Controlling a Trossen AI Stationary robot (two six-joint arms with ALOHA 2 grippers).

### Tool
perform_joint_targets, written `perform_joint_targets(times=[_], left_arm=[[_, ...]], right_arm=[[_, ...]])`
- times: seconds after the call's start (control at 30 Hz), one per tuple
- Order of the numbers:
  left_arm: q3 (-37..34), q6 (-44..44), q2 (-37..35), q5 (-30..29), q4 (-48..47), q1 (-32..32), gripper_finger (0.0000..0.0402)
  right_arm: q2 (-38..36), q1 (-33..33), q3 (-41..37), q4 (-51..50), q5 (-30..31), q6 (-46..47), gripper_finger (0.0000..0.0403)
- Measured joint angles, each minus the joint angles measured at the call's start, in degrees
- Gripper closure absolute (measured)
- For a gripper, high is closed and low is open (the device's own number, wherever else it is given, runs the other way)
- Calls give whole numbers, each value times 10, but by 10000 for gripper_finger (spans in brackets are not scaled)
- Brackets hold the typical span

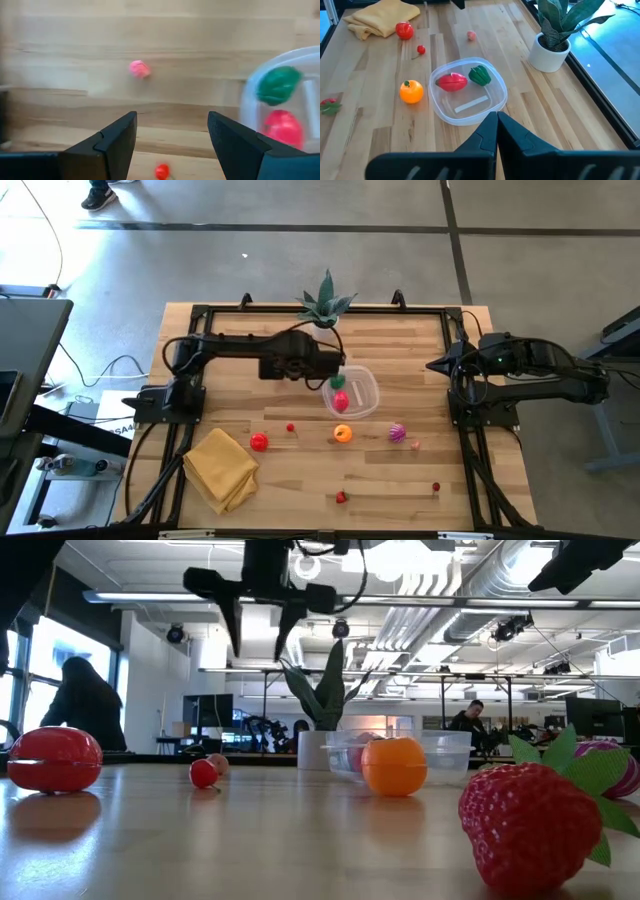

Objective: Pick and placing Produce into tupperware
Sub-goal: Put the peach into the transparent bin

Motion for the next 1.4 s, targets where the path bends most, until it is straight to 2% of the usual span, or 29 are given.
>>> perform_joint_targets(times=[0.2,0.4,0.57,0.67,0.83,0.97,1.4], left_arm=[[-73,25,-1,51,31,47,155],[-161,109,-22,92,133,86,103],[-247,145,-56,114,199,111,58],[-307,148,-86,115,259,117,46],[-398,148,-127,127,361,133,53],[-447,148,-134,158,413,149,73],[-525,123,-135,184,511,158,124]], right_arm=[[0,0,0,0,0,0,403],[0,0,0,0,0,0,403],[0,0,0,0,0,0,403],[0,0,0,0,0,0,403],[0,0,0,0,0,0,403],[0,0,0,0,0,0,403],[0,0,0,0,0,0,403]])
